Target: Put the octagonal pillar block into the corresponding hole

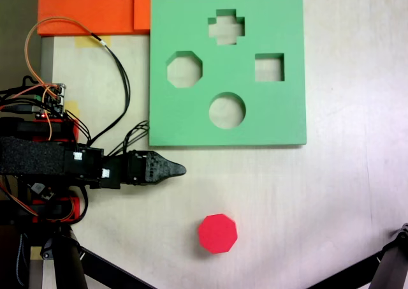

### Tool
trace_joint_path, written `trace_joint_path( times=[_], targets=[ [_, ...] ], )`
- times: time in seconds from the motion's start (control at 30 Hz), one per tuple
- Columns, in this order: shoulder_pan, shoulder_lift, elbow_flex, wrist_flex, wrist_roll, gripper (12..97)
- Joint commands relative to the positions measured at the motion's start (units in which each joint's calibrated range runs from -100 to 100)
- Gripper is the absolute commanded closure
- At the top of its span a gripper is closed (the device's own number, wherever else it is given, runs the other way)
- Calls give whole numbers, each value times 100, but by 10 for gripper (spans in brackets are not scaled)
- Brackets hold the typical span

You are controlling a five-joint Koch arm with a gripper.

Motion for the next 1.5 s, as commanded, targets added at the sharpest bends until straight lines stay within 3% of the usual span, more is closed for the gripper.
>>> trace_joint_path(
  times=[0.0,1.47],
  targets=[
    [5,-41,-118,-570,-15,588],
    [-103,-41,-118,-560,0,605]
  ],
)
